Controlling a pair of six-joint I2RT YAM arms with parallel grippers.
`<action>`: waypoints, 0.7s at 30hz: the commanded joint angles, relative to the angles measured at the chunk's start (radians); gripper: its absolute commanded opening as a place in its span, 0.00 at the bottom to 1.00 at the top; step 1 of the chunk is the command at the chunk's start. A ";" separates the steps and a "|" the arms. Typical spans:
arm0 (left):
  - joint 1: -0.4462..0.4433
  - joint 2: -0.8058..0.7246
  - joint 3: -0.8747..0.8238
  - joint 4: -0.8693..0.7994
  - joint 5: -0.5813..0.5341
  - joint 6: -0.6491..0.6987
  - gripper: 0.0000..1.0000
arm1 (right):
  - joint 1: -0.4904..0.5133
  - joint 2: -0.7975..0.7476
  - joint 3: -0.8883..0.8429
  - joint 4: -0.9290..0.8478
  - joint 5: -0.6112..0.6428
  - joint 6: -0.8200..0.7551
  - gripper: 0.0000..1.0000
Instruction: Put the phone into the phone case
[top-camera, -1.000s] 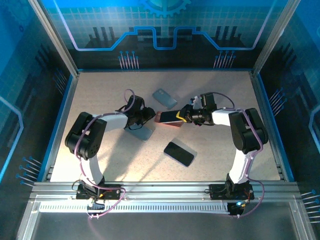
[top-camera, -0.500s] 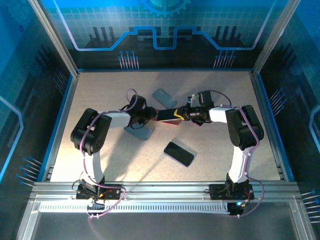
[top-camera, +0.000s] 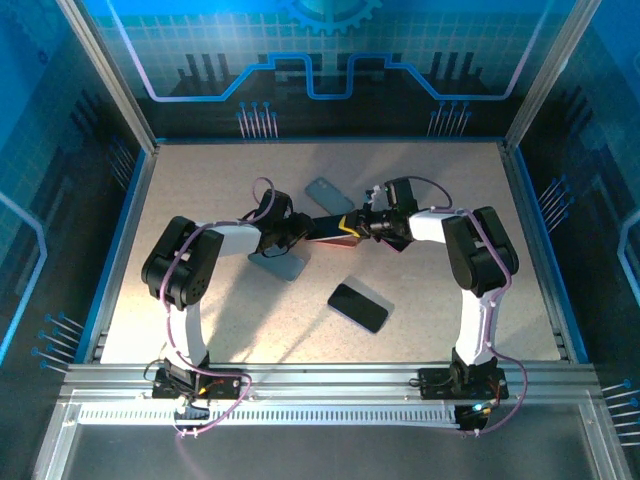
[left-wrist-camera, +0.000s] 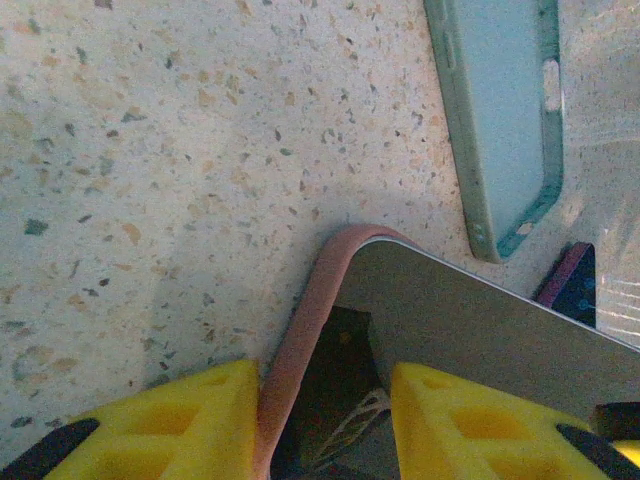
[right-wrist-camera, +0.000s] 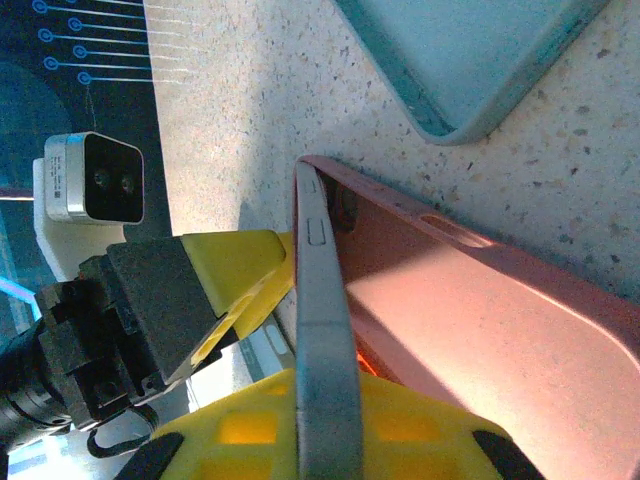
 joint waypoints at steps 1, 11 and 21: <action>-0.007 0.018 0.006 0.055 0.034 -0.017 0.39 | 0.033 0.044 0.012 -0.046 0.053 0.011 0.00; -0.012 -0.008 -0.028 0.053 0.022 -0.016 0.39 | 0.068 0.051 0.000 -0.064 0.091 -0.006 0.00; -0.007 -0.069 -0.084 0.031 -0.006 -0.003 0.39 | 0.119 0.066 -0.005 -0.052 0.100 0.014 0.00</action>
